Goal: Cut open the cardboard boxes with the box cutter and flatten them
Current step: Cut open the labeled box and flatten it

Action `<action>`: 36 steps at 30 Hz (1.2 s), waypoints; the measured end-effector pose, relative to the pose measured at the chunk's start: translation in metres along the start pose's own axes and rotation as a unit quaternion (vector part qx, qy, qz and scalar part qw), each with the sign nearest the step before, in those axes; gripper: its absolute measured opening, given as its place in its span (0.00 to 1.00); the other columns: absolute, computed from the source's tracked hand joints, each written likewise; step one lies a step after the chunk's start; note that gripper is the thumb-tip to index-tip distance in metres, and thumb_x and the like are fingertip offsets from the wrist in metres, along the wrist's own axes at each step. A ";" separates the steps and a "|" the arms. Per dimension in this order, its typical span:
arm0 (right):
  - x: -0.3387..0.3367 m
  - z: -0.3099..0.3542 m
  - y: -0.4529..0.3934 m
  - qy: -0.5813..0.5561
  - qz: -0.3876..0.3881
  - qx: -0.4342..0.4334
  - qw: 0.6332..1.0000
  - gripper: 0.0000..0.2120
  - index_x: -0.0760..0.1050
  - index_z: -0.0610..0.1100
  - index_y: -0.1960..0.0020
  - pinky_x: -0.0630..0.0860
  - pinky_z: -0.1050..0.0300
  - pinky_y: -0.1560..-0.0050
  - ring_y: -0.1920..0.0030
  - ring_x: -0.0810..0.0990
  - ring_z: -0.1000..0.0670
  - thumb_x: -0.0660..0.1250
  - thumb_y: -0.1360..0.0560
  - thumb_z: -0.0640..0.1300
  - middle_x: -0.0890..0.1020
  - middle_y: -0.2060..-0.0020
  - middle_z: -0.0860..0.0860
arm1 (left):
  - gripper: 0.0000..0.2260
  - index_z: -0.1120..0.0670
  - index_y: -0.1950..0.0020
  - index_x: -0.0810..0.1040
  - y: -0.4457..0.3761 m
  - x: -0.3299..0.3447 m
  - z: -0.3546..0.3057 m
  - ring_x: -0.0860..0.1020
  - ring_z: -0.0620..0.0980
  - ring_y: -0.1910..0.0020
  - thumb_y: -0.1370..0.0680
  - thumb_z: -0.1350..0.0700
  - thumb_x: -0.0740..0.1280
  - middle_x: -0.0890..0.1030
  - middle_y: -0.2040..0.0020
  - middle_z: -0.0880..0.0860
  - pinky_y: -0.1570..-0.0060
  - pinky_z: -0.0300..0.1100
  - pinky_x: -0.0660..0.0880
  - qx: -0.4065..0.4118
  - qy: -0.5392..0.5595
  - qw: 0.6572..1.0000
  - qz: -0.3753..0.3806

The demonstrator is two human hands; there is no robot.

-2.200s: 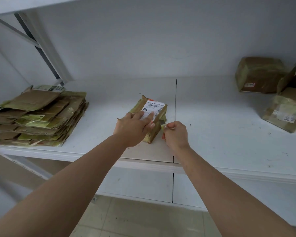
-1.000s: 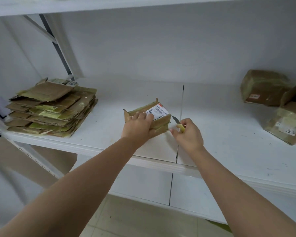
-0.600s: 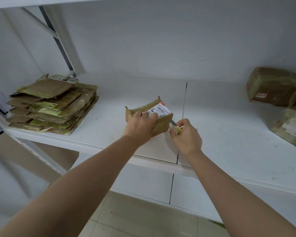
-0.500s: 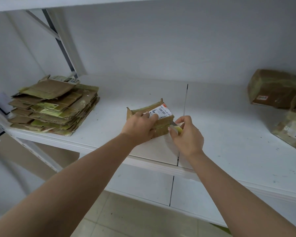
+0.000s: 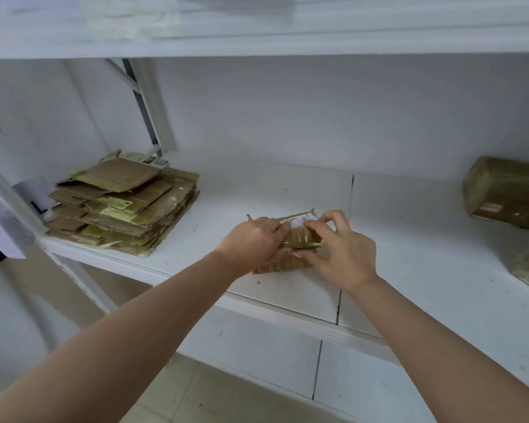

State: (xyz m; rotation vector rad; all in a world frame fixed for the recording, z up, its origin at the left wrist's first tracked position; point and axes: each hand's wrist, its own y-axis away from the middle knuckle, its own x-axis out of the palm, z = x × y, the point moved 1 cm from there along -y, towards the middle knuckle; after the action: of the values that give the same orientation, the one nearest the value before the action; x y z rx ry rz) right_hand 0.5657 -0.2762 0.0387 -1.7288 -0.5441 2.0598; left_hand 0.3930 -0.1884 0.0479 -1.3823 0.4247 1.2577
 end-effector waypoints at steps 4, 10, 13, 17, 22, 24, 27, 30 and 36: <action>0.000 0.002 0.002 0.028 -0.037 -0.026 0.999 0.22 0.79 0.52 0.50 0.64 0.64 0.76 0.75 0.76 0.48 0.77 0.40 0.60 0.77 0.54 0.51 | 0.21 0.61 0.48 0.81 0.006 -0.003 -0.001 0.79 0.56 0.67 0.25 0.47 0.57 0.79 0.61 0.57 0.78 0.45 0.76 -0.001 0.006 1.000 0.002; 0.013 0.008 0.007 0.084 -0.081 -0.047 0.992 0.24 0.80 0.45 0.46 0.63 0.64 0.78 0.79 0.73 0.47 0.78 0.39 0.53 0.79 0.56 0.48 | 0.19 0.59 0.45 0.80 0.013 -0.006 -0.003 0.80 0.55 0.60 0.26 0.49 0.59 0.81 0.55 0.56 0.76 0.43 0.77 -0.023 -0.002 1.000 -0.014; 0.017 0.003 0.008 0.100 -0.119 -0.082 0.984 0.21 0.81 0.45 0.44 0.66 0.63 0.80 0.80 0.73 0.48 0.66 0.29 0.58 0.81 0.54 0.49 | 0.18 0.60 0.42 0.78 0.023 0.000 -0.005 0.80 0.56 0.53 0.30 0.56 0.69 0.80 0.50 0.57 0.70 0.44 0.79 -0.047 0.007 0.999 -0.017; 0.017 0.003 0.003 0.129 -0.144 -0.104 0.976 0.21 0.82 0.42 0.46 0.67 0.63 0.81 0.81 0.72 0.48 0.61 0.28 0.54 0.83 0.55 0.47 | 0.16 0.60 0.46 0.77 0.026 -0.001 -0.007 0.79 0.57 0.56 0.31 0.55 0.64 0.79 0.53 0.57 0.71 0.44 0.78 -0.118 0.038 0.992 -0.031; 0.014 0.016 -0.009 0.163 -0.107 -0.009 0.981 0.23 0.81 0.42 0.53 0.55 0.67 0.76 0.83 0.69 0.48 0.79 0.47 0.41 0.79 0.61 0.47 | 0.14 0.56 0.55 0.80 0.013 -0.010 -0.013 0.78 0.54 0.66 0.33 0.52 0.60 0.78 0.63 0.52 0.78 0.41 0.71 -0.145 0.026 0.989 -0.022; 0.015 0.020 -0.006 0.143 -0.105 0.021 0.984 0.20 0.79 0.42 0.56 0.50 0.69 0.75 0.83 0.68 0.47 0.78 0.47 0.41 0.77 0.63 0.47 | 0.13 0.56 0.56 0.80 0.014 -0.010 -0.015 0.77 0.54 0.68 0.34 0.53 0.61 0.78 0.63 0.51 0.78 0.41 0.71 -0.144 0.027 0.989 -0.012; 0.016 0.015 0.002 0.088 -0.109 -0.001 0.990 0.21 0.77 0.43 0.56 0.55 0.68 0.77 0.81 0.71 0.46 0.79 0.46 0.45 0.76 0.62 0.45 | 0.15 0.56 0.50 0.80 0.025 -0.006 -0.008 0.78 0.55 0.64 0.32 0.52 0.62 0.80 0.59 0.52 0.74 0.44 0.75 -0.119 0.082 0.989 -0.012; 0.013 0.009 0.005 0.069 -0.109 -0.037 0.991 0.26 0.75 0.47 0.51 0.64 0.63 0.77 0.79 0.73 0.46 0.80 0.45 0.48 0.77 0.59 0.47 | 0.16 0.56 0.47 0.80 0.031 -0.007 -0.001 0.80 0.55 0.61 0.32 0.52 0.66 0.81 0.54 0.52 0.70 0.43 0.78 -0.114 0.123 0.986 -0.013; 0.021 0.012 0.007 0.052 -0.151 -0.061 0.985 0.16 0.79 0.46 0.52 0.68 0.63 0.79 0.79 0.72 0.46 0.68 0.39 0.47 0.79 0.60 0.47 | 0.16 0.57 0.48 0.82 0.038 -0.003 -0.007 0.81 0.55 0.54 0.32 0.55 0.64 0.84 0.53 0.50 0.68 0.42 0.79 -0.098 0.067 0.992 -0.041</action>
State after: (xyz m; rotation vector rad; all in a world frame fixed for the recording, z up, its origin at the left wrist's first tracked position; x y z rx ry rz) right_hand 0.5506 -0.2715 0.0193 -1.6901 -0.8579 1.7463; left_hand 0.3637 -0.2056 0.0304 -1.6414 0.3397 1.1680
